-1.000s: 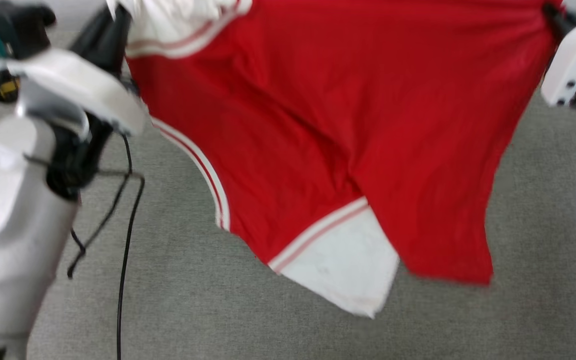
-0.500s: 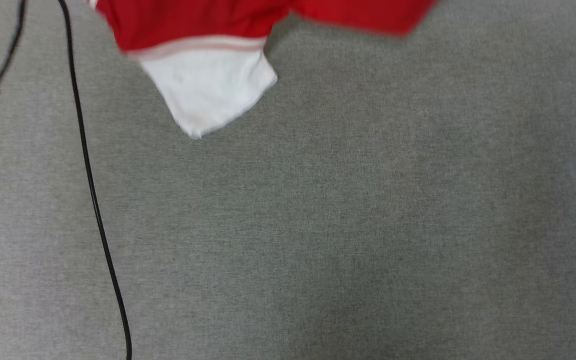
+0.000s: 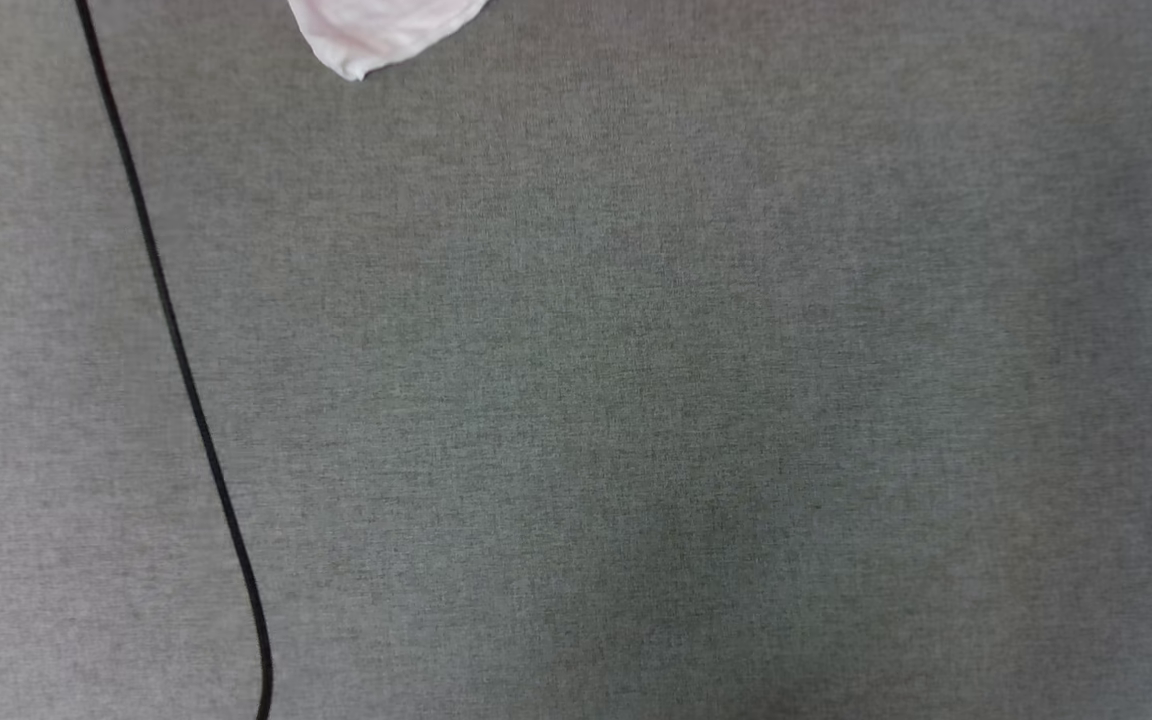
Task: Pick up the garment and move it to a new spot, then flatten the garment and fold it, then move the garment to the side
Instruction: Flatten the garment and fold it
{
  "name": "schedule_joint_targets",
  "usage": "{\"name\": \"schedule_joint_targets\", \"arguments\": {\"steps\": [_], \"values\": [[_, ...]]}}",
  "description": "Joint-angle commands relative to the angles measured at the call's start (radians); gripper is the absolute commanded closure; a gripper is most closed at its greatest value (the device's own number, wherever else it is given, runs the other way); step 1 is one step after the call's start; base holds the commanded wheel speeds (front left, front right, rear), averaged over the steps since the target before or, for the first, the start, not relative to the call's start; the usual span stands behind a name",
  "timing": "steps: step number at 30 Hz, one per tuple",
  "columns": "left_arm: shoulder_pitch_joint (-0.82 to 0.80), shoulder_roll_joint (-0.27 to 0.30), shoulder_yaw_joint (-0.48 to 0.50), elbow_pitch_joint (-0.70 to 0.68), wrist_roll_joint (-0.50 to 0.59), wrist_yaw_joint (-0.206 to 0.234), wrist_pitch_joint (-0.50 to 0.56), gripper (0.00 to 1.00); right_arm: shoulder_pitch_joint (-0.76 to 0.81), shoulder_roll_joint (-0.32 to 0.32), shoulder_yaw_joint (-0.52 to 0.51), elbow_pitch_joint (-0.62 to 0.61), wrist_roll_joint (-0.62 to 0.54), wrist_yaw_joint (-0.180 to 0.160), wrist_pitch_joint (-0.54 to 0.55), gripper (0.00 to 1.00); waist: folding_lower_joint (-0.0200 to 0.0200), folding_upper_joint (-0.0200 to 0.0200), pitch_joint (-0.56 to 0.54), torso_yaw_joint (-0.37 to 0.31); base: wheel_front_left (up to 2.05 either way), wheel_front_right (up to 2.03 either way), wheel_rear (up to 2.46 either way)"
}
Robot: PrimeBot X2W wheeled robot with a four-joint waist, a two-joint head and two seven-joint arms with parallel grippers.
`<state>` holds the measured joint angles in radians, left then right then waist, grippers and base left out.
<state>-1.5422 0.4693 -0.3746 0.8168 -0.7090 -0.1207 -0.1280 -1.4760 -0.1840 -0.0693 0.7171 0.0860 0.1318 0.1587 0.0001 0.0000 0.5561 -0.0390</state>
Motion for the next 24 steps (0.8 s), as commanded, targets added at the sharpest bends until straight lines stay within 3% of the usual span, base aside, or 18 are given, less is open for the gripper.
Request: {"name": "schedule_joint_targets", "arguments": {"steps": [1, 12, 16, 24], "values": [[0.014, 0.004, 0.001, 0.018, -0.009, -0.001, -0.011, 1.00, -0.003, 0.001, 0.001, 0.017, 0.007, -0.002, -0.010, 1.00, -0.0001, 0.0000, 0.023, 0.003, 0.00, 0.00, 0.00], [0.218, -0.052, -0.086, 0.071, -0.159, -0.010, -0.038, 1.00, 0.146, 0.020, 0.101, 0.178, 0.093, -0.002, -0.081, 1.00, -0.0001, 0.0000, 0.010, 0.036, 0.00, 0.00, 0.00], [0.362, -0.072, -0.140, 0.043, -0.221, -0.010, -0.054, 1.00, 0.282, 0.000, 0.141, 0.200, 0.145, -0.002, -0.115, 1.00, -0.0001, 0.0000, -0.043, 0.061, 0.00, 0.00, 0.00], [0.668, -0.060, -0.201, -0.032, -0.316, -0.010, -0.102, 1.00, 0.576, -0.040, 0.200, 0.162, 0.272, -0.002, -0.146, 1.00, -0.0001, 0.0000, -0.172, 0.090, 0.00, 0.00, 0.00]]}}
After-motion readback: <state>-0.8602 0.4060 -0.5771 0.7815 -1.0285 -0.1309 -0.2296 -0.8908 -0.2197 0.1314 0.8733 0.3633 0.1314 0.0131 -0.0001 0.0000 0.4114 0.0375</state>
